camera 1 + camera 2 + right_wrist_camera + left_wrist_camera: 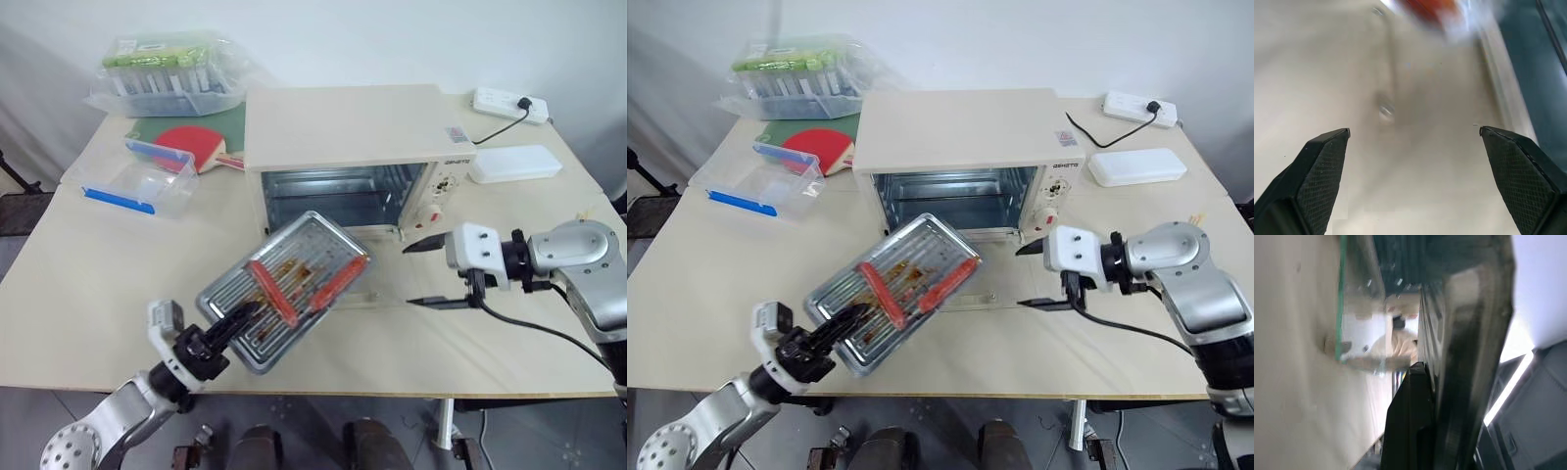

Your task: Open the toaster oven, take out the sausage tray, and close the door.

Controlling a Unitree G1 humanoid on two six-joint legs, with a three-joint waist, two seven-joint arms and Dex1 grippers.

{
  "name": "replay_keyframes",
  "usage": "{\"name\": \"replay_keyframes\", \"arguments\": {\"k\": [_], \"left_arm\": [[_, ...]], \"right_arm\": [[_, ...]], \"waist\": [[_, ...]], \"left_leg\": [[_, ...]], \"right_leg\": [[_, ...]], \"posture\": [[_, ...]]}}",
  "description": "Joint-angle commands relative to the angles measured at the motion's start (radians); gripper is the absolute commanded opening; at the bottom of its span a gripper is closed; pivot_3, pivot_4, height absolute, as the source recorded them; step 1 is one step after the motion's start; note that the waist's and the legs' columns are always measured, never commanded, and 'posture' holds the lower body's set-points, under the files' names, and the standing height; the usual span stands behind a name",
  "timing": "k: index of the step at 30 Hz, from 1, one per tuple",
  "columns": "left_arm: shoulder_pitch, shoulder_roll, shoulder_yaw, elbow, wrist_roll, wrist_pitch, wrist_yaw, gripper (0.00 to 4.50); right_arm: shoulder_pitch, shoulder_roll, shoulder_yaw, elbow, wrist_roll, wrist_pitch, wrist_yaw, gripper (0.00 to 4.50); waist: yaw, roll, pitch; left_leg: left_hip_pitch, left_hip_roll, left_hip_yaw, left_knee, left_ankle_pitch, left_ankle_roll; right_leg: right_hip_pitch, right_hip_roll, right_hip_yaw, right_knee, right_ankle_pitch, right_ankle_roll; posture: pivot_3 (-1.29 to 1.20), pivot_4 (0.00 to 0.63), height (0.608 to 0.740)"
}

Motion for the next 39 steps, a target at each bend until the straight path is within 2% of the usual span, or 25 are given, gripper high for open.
{"name": "replay_keyframes", "arguments": {"k": [1, 4, 12, 17, 19, 22, 25, 26, 28, 34, 39], "left_arm": [[0.098, -0.012, 0.01, -0.097, -0.015, -0.05, -0.038, 0.0], [0.16, -0.019, 0.016, -0.136, -0.015, -0.096, -0.05, 0.0], [0.491, -0.064, 0.073, -0.298, -0.015, -0.271, -0.144, 0.0], [0.636, -0.072, 0.095, -0.34, -0.015, -0.339, -0.208, 0.0], [0.672, -0.084, 0.109, -0.347, -0.015, -0.368, -0.227, 0.0], [0.704, -0.085, 0.127, -0.331, -0.015, -0.377, -0.252, 0.0], [0.706, -0.089, 0.143, -0.315, -0.015, -0.379, -0.262, 0.0], [0.705, -0.088, 0.147, -0.312, -0.015, -0.378, -0.264, 0.0], [0.698, -0.089, 0.163, -0.288, -0.015, -0.369, -0.265, 0.0], [0.669, -0.097, 0.209, -0.236, -0.015, -0.34, -0.259, 0.0], [0.638, -0.104, 0.252, -0.193, -0.015, -0.307, -0.254, 0.0]], "right_arm": [[-0.056, 0.036, -0.006, 0.117, -0.046, -0.066, -0.009, 4.46], [-0.084, 0.059, 0.005, 0.189, -0.074, -0.1, 0.0, 4.46], [-0.152, 0.121, 0.051, 0.47, -0.191, -0.261, -0.013, 4.46], [-0.179, 0.125, 0.06, 0.576, -0.236, -0.308, -0.025, 4.46], [-0.182, 0.127, 0.057, 0.599, -0.236, -0.328, -0.023, 4.46], [-0.154, 0.11, 0.046, 0.601, -0.227, -0.334, -0.005, 3.93], [-0.139, 0.113, 0.027, 0.608, -0.213, -0.342, 0.009, 2.94], [-0.136, 0.117, 0.018, 0.609, -0.2, -0.337, 0.015, 2.75], [-0.127, 0.123, 0.004, 0.605, -0.171, -0.319, 0.034, 2.19], [-0.09, 0.124, -0.038, 0.58, -0.106, -0.256, 0.079, 0.13], [-0.062, 0.104, -0.058, 0.581, -0.088, -0.231, 0.112, 0.06]], "waist": [[-0.001, 0.0, 0.0], [-0.001, 0.001, 0.0], [-0.002, 0.002, 0.001], [-0.002, 0.001, 0.001], [-0.002, 0.001, 0.001], [-0.001, 0.0, 0.001], [0.001, 0.005, 0.004], [0.0, 0.005, 0.004], [-0.002, 0.005, 0.005], [-0.002, 0.005, 0.005], [0.0, 0.005, 0.005]], "left_leg": [[0.0, 0.0, 0.0, 0.0, 0.0, 0.0], [0.0, 0.0, 0.001, 0.0, -0.001, 0.0], [0.002, 0.0, 0.0, -0.001, -0.003, 0.002], [0.003, 0.001, 0.0, -0.001, -0.004, 0.002], [0.004, 0.002, 0.001, -0.001, -0.004, 0.003], [0.006, 0.001, 0.002, -0.001, -0.005, 0.006], [0.005, 0.0, 0.001, -0.001, -0.006, 0.007], [0.002, -0.001, 0.002, 0.0, -0.006, 0.008], [0.001, -0.001, 0.004, -0.001, -0.007, 0.009], [-0.001, 0.001, 0.006, -0.004, -0.007, 0.008], [-0.001, 0.001, 0.006, -0.004, -0.007, 0.008]], "right_leg": [[0.0, 0.0, 0.0, -0.001, 0.0, 0.0], [0.0, 0.0, 0.0, -0.002, 0.0, 0.0], [0.007, 0.001, -0.001, -0.012, 0.0, 0.0], [0.011, 0.002, -0.001, -0.019, 0.002, -0.004], [0.014, 0.002, -0.001, -0.024, 0.003, -0.01], [0.019, 0.002, -0.001, -0.029, 0.001, -0.019], [0.02, 0.0, -0.001, -0.032, 0.001, -0.02], [0.018, -0.001, -0.001, -0.032, 0.002, -0.018], [0.015, 0.0, 0.0, -0.032, 0.009, -0.005], [0.01, 0.003, 0.001, -0.032, 0.009, -0.004], [0.01, 0.003, 0.001, -0.032, 0.009, -0.004]], "posture": [[0.0, 0.15, 0.74], [0.0, 0.15, 0.74], [0.0, 0.15, 0.74], [0.0, 0.15, 0.74], [0.0, 0.15, 0.74], [0.0, 0.15, 0.74], [0.0, 0.15, 0.74], [0.0, 0.15, 0.74], [0.0, 0.15, 0.74], [0.0, 0.15, 0.74], [0.0, 0.15, 0.74]]}}
